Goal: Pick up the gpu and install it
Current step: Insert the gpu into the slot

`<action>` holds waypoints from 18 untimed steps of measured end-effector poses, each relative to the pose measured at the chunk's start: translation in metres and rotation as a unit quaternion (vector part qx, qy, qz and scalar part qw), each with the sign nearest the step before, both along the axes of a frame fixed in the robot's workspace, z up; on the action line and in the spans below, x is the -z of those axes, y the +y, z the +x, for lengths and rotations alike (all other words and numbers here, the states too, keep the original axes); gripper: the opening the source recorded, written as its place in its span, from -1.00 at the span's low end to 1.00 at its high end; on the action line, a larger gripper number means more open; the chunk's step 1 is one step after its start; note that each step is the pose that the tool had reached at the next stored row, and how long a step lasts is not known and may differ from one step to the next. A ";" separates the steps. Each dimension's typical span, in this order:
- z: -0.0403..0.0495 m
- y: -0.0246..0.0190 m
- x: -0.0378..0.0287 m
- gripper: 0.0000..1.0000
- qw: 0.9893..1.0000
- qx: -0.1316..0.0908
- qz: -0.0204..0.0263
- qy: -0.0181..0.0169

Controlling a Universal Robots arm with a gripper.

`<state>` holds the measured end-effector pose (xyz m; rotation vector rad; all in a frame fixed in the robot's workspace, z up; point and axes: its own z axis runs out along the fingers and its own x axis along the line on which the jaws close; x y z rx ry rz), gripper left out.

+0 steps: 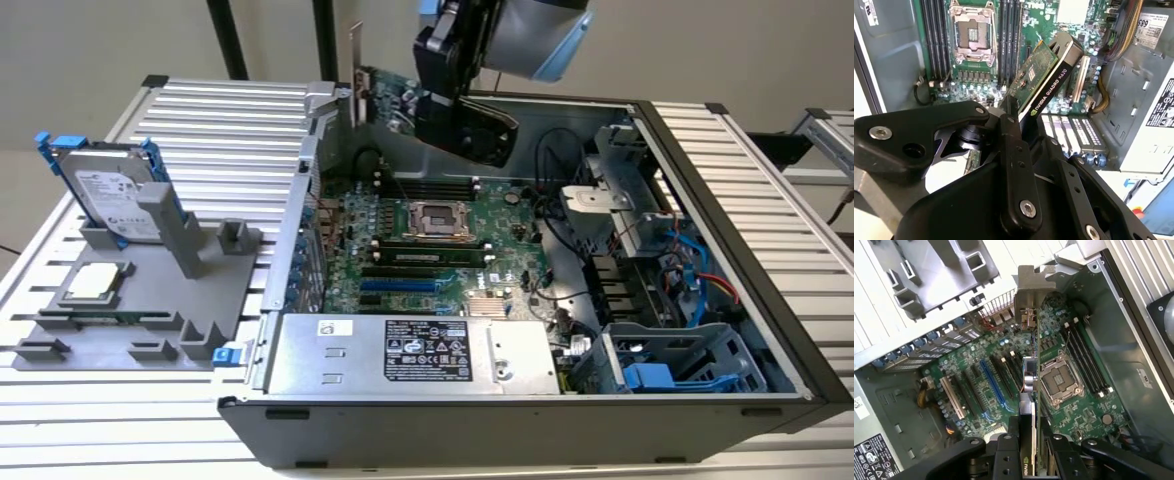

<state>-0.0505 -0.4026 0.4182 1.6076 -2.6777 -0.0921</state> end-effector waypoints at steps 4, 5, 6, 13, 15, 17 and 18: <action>0.0000 0.0000 0.0000 -1.00 1.000 -0.013 0.000 0.000; 0.0000 0.0000 0.0000 -1.00 1.000 -0.017 0.000 0.000; 0.0000 0.0000 0.0000 -1.00 1.000 -0.020 0.000 0.000; 0.0000 0.0000 0.0000 -1.00 0.999 -0.044 0.000 0.000; 0.0000 0.0000 0.0000 -1.00 0.999 -0.051 0.000 0.000; 0.0000 0.0000 0.0000 -1.00 0.998 -0.059 0.000 0.000; 0.0000 0.0000 0.0000 -1.00 0.998 -0.063 0.000 0.000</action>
